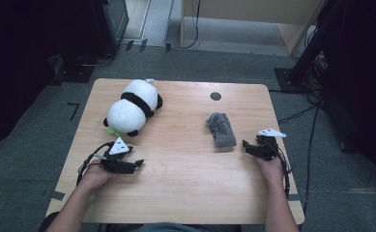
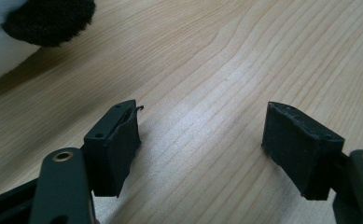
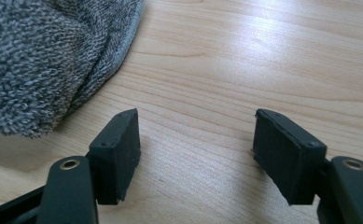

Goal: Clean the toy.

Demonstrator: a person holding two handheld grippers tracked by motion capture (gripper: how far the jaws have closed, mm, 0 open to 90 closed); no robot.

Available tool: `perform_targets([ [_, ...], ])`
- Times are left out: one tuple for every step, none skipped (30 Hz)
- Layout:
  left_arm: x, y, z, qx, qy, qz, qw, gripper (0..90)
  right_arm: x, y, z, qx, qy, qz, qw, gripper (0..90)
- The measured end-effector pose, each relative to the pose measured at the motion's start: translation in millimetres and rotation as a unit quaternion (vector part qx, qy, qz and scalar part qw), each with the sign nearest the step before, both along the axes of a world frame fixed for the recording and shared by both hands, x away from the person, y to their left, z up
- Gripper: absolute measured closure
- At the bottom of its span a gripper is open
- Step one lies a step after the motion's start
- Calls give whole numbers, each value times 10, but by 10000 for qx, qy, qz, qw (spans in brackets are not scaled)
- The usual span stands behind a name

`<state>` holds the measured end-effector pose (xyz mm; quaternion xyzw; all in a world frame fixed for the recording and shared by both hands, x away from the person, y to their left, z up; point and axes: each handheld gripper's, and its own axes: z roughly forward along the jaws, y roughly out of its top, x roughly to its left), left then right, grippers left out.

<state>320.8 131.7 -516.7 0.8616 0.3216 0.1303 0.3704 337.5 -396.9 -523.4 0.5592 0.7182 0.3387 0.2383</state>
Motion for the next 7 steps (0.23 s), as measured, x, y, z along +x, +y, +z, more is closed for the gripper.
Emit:
perform_targets([
  [2,1,0,-1,8,8,10000,260,1,0,0,0,2,-3,10000,314],
  [3,2,0,-8,18,18,10000,254,1,0,0,0,6,-6,10000,307],
  [4,2,0,-3,19,35,10000,250,2,0,-1,-6,8,-4,10000,301],
  [4,3,0,-5,19,36,10000,248,2,1,-1,-4,14,-3,10000,298],
  [3,2,0,2,16,34,10000,248,3,1,-1,-6,15,-6,10000,293],
  [2,-1,0,32,5,42,10000,244,3,1,-1,-7,18,-6,10000,291],
  [-1,-6,-1,53,-8,44,10000,240,3,1,-1,-6,19,-4,10000,289],
])
